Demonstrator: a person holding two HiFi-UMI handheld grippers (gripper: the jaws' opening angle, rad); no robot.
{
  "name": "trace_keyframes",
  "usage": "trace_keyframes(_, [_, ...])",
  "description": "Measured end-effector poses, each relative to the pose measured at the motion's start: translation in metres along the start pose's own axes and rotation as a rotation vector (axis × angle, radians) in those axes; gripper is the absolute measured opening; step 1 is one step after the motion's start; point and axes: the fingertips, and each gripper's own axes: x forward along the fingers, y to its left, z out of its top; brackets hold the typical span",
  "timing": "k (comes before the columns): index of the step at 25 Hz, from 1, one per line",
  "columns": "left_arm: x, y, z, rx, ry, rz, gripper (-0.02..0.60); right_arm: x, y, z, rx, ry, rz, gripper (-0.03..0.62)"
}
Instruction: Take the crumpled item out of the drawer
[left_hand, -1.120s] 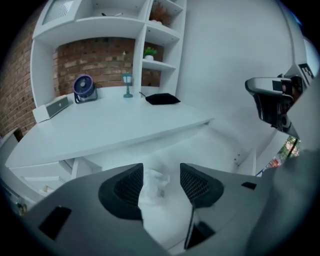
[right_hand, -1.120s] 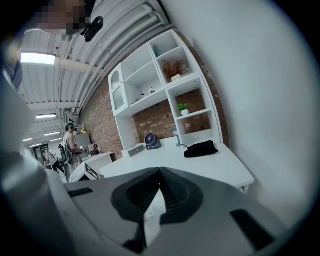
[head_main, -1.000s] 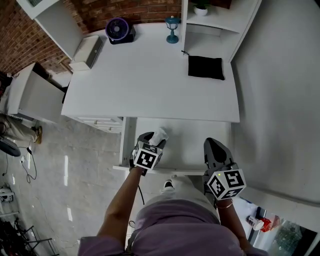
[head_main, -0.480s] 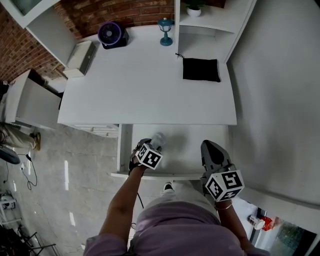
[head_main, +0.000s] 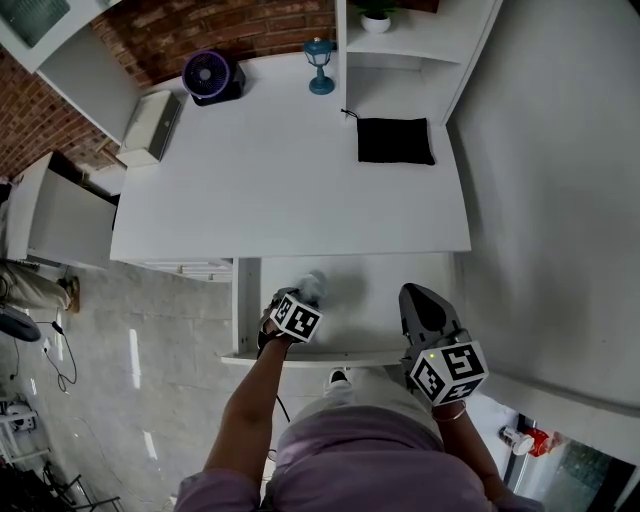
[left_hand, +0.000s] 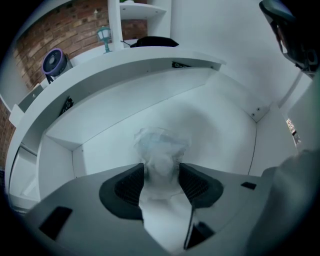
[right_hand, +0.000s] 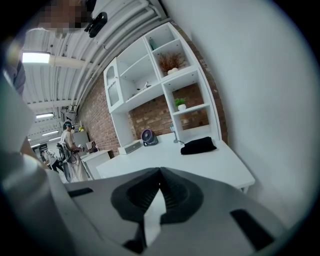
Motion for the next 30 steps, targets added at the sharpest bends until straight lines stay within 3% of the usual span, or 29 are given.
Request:
trace_keyframes(6, [0.003,-0.003,-0.001,0.007,0.015,-0.027,0.218,0.002,0.001,-0.002,0.006,0.007,0.007,0.003])
trace_keyframes(16, [0.001,-0.010,0.010,0.101,0.023,-0.022,0.137,0.002,0.002,-0.005,0.005,0.022,0.010,0.003])
trace_keyframes(23, [-0.026,-0.016,0.041,0.080,-0.102,-0.013,0.130,0.002,0.006,-0.007,0.001,0.027,0.033,0.003])
trace_keyframes(30, [-0.068,-0.004,0.066,0.007,-0.246,0.043,0.129,0.006,0.018,-0.006,-0.013,0.029,0.073,0.003])
